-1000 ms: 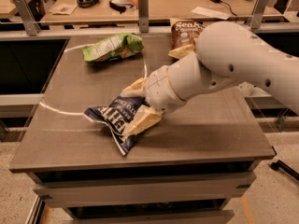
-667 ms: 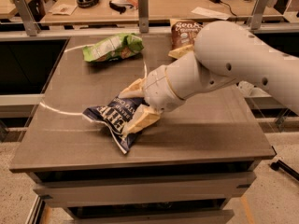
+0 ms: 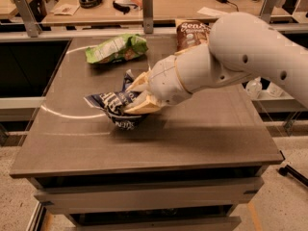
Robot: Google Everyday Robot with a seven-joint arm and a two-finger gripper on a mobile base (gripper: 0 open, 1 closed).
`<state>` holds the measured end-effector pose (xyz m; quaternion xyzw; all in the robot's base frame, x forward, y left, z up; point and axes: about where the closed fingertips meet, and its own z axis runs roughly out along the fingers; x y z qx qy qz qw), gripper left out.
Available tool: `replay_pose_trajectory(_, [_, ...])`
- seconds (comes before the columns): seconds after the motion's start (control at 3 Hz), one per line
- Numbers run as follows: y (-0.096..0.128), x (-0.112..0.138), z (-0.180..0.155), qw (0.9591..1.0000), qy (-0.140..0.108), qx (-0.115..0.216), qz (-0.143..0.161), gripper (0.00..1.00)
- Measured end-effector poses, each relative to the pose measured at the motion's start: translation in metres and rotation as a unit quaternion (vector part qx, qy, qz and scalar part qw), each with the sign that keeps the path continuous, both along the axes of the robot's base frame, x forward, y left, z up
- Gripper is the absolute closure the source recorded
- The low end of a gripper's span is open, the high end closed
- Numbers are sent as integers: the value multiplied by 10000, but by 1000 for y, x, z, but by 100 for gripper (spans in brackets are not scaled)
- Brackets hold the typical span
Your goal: Pick blue chip bag
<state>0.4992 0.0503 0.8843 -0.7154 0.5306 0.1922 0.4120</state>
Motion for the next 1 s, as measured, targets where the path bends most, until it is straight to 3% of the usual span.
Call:
replay_pose_trajectory(0.67, [-10,17,60,9962,-152,749,-425,100])
replay_pose_trajectory(1.0, [-10,17,62,9960,-153,769,-431,100])
